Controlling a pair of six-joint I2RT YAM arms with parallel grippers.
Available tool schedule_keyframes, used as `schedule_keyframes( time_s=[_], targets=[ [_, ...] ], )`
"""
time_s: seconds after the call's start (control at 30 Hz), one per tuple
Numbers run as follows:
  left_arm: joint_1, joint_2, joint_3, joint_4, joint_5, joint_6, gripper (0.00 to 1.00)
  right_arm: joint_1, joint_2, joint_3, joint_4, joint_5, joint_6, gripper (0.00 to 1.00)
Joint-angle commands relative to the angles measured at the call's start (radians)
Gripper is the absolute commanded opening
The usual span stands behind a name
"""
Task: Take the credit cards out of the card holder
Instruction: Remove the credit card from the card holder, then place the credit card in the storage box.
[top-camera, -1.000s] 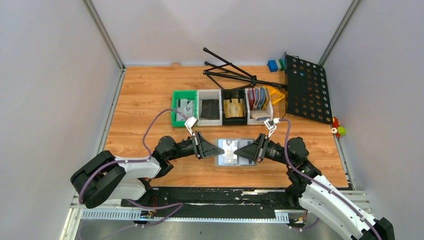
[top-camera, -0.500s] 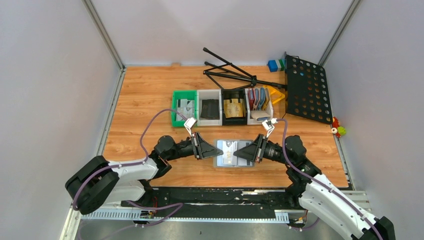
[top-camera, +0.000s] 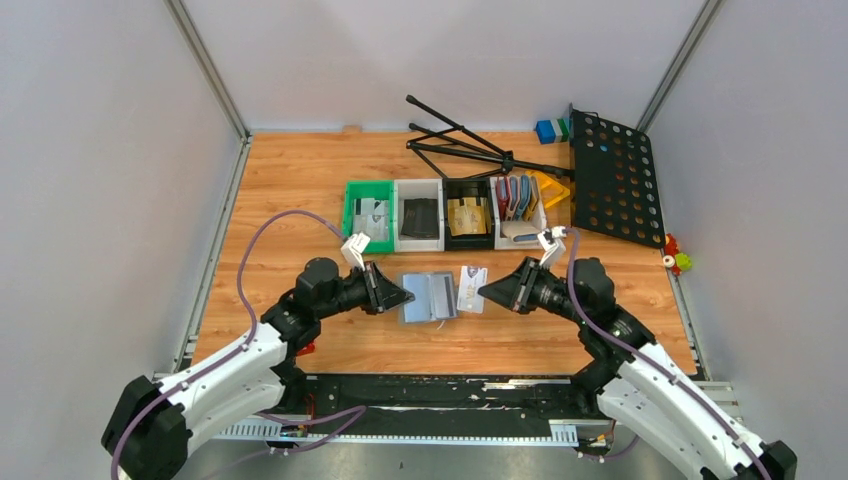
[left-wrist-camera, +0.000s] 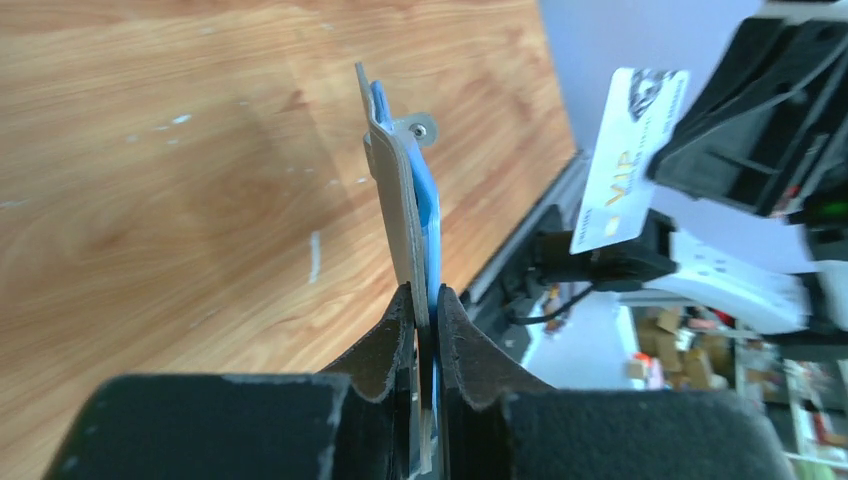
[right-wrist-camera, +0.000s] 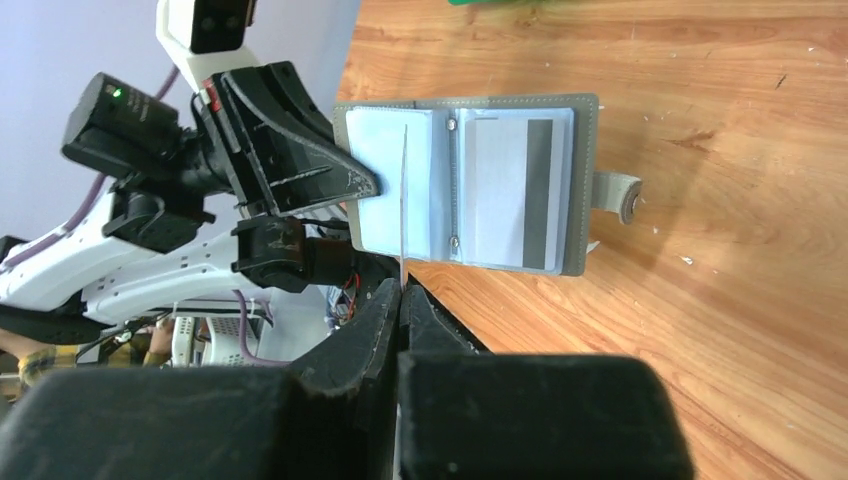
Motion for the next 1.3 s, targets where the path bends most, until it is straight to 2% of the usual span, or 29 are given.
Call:
schedule_keyframes(
  time_s=[0.0,0.13,0.27,0.5,0.87,1.17,1.27],
  targets=[
    [0.004,-0.049,0.055,-0.287,-0.117,0.179,0.07,-0.003,0.147,0.094,0.070,-0.003,-0.055,0.00],
    [0.006,-0.071,0.045,-0.337,-0.181,0.199,0.05,-0.001,0.341,0.170,0.188,-0.072,-0.062,0.00],
    [0.008,-0.103,0.023,-0.351,-0.213,0.206,0.05,0.016,0.518,0.288,0.249,-0.052,-0.095,0.00],
    [0.011,-0.141,0.007,-0.448,-0.271,0.244,0.05,0.071,0.840,0.544,0.280,0.001,-0.154,0.00],
    [0.013,-0.200,-0.009,-0.572,-0.463,0.264,0.03,0.151,1.316,0.968,0.249,0.067,-0.190,0.00],
    [0.013,-0.227,-0.004,-0.604,-0.497,0.294,0.03,0.152,1.558,1.200,0.244,0.072,-0.200,0.00],
    [0.013,-0.229,0.001,-0.610,-0.511,0.305,0.02,0.153,1.588,1.242,0.237,0.088,-0.219,0.05]
  ],
)
